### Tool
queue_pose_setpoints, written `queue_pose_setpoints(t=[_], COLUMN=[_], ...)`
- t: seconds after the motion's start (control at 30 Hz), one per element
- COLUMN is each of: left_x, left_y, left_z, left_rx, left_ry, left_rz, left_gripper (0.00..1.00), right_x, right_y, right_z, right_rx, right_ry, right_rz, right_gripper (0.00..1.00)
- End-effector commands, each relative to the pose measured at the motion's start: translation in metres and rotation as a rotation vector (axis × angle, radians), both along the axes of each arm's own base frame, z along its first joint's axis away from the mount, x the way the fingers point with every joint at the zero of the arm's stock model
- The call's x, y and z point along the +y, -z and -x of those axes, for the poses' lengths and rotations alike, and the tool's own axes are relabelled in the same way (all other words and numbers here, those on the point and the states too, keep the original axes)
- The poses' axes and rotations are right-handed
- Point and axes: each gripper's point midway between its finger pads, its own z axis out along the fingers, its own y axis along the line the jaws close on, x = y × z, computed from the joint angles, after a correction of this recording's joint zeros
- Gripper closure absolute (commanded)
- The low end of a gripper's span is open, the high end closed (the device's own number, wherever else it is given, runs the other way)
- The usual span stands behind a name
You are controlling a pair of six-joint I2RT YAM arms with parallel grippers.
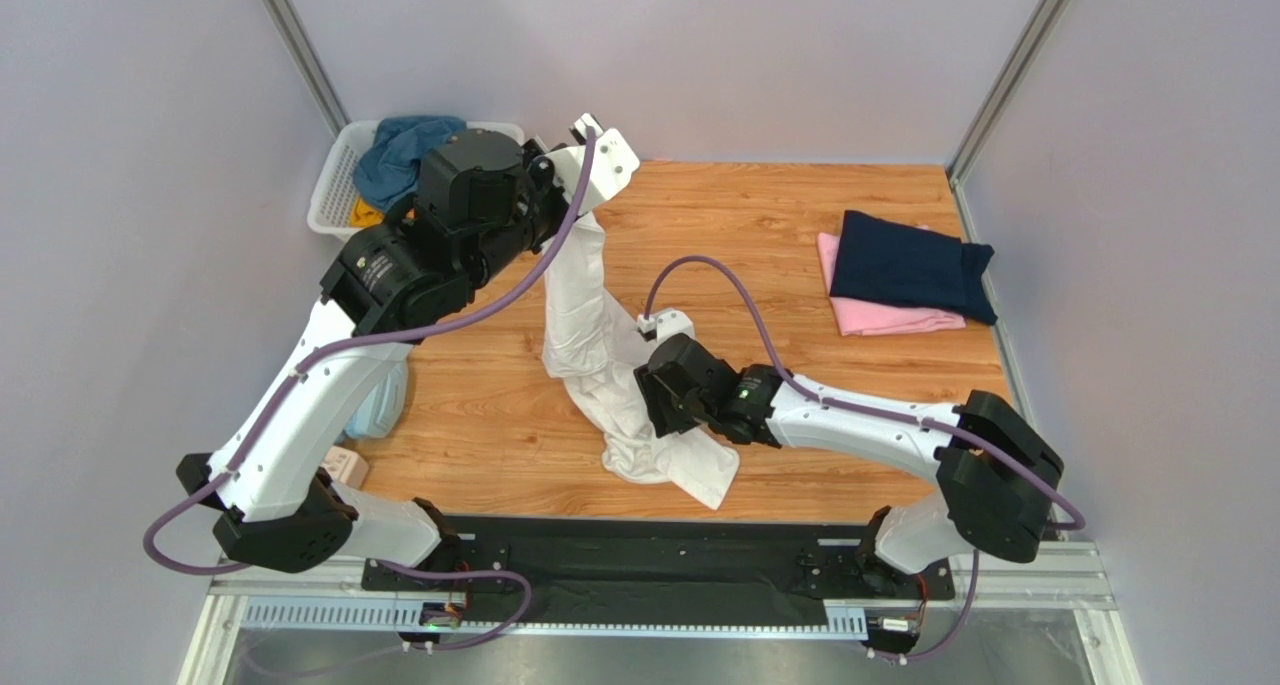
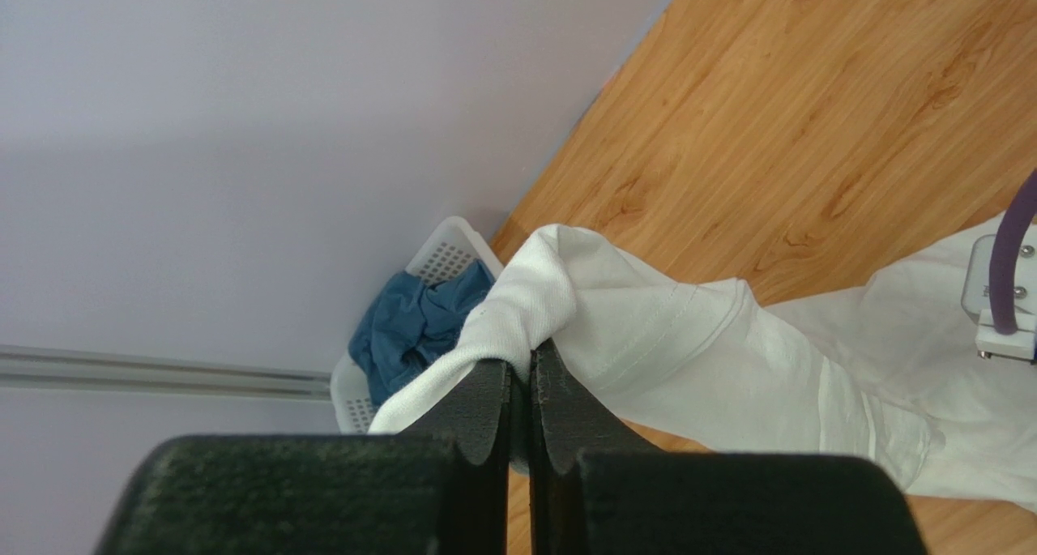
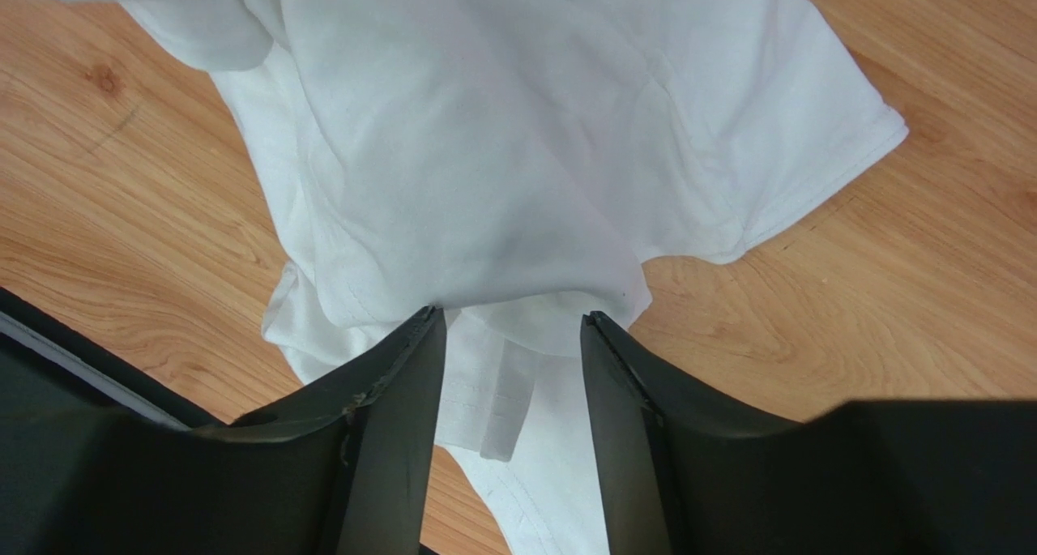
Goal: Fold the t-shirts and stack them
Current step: Flatten out the tshirt
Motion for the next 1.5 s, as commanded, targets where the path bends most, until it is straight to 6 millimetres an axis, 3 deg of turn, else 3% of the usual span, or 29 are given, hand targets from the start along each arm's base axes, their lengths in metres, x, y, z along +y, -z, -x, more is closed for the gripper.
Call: queue_pose_setpoints(t=[0.0,0.27,0.47,0.53,0.63,0.73,0.9,1.03,1.2,1.3,1.47], left_x=[0.005,0.005,0.005,0.004,0.004,0.004,0.004,0.003,0.001,0.001,0.002], left_y=[-0.023,-0.026,-0.025,-0.025,-0.025,-0.024,-0.022,-0.02,-0.02,-0.022,-0.025], left_z=[0.005,0.007,0.008,0.008,0.009,0.009,0.009,0.009,0.009,0.009,0.01], left_rx=[-0.055,-0.055,-0.05,-0.048,-0.046,-0.044,-0.037,-0.034,-0.032,-0.034,-0.043], left_ry=[0.0,0.006,0.01,0.013,0.014,0.014,0.015,0.016,0.023,0.024,0.024], left_rz=[0.072,0.08,0.079,0.08,0.086,0.084,0.084,0.079,0.086,0.091,0.093], left_gripper=[1.0,1.0,1.0,1.0,1.0,1.0,1.0,1.0,1.0,1.0,1.0], right_x=[0.018,0.009,0.002,0.003,0.005,0.007,0.005,-0.001,-0.022,-0.033,-0.045], right_y=[-0.021,0.005,0.008,0.008,0.011,0.012,0.011,-0.011,-0.071,-0.096,-0.106], right_z=[-0.02,-0.029,-0.033,-0.034,-0.034,-0.034,-0.034,-0.037,-0.049,-0.052,-0.051], right_rx=[-0.053,-0.026,-0.025,-0.02,-0.01,-0.007,-0.013,-0.06,-0.18,-0.23,-0.257], right_ry=[-0.011,0.005,0.016,0.019,0.018,0.018,0.023,0.033,0.071,0.091,0.117], right_rz=[-0.081,-0.037,-0.028,-0.036,-0.045,-0.052,-0.051,-0.061,-0.107,-0.13,-0.122], right_gripper=[0.52,0.54,0.55,0.6,0.85,1.0,1.0,1.0,1.0,1.0,1.0])
